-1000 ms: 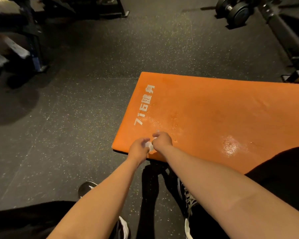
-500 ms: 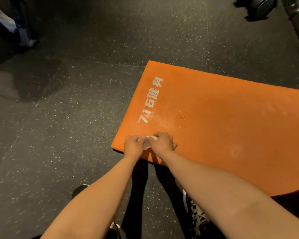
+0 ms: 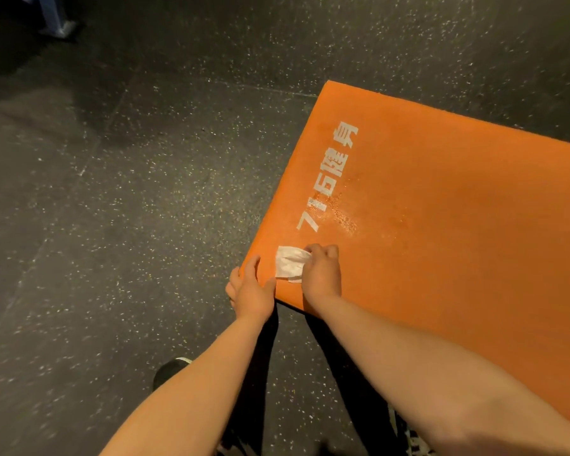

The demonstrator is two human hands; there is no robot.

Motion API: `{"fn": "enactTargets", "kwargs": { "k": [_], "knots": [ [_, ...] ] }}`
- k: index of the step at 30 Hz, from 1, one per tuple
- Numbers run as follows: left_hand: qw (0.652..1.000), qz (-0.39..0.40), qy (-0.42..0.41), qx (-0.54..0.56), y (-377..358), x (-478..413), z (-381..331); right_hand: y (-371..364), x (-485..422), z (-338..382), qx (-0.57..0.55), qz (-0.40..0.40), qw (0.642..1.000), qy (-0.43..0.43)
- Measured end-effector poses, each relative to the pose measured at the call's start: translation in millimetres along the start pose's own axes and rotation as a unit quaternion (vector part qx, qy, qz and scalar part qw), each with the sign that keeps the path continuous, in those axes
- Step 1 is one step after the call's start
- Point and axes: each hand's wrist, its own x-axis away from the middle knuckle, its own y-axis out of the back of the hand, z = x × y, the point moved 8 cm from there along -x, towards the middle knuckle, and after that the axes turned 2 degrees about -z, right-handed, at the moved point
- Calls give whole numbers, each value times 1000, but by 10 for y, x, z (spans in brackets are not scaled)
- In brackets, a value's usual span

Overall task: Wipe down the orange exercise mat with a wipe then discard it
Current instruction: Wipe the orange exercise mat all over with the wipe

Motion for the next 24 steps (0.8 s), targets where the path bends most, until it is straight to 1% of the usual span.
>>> {"fn": "enactTargets", "kwargs": {
  "k": [2,5,6,8,10,11,12,14,16,18,20,21,24],
  "knots": [
    [1000,-12,-13,19,26,2,20,-169,46,60,7,44,999,31],
    [997,-30,-19,65,128,18,13,-423,234,207,14,133,985,111],
    [995,-33,-15,89,169,41,8,-465,320,261,16,152,978,144],
    [990,-37,0,136,239,108,-20,-464,468,371,47,169,961,214],
    [985,-38,5,169,294,195,-50,-405,533,415,62,168,950,256],
    [983,-38,0,180,332,255,-77,-351,547,426,43,162,953,251],
    [981,-36,-6,189,377,311,-109,-282,514,405,-5,148,965,218],
    [979,-39,-18,201,467,377,-167,-110,400,281,-98,100,983,120],
    [975,-37,-25,216,545,442,-195,84,328,168,-85,34,993,68],
    [971,-30,-21,238,600,523,-237,255,337,106,-74,-2,997,18],
    [963,-25,-10,269,628,605,-274,316,415,189,-70,-13,997,16],
    [959,-25,-8,283,644,644,-294,316,476,279,-61,-11,998,32],
    [952,-33,-17,304,725,755,-387,214,723,675,-54,40,990,125]
  ]
}}
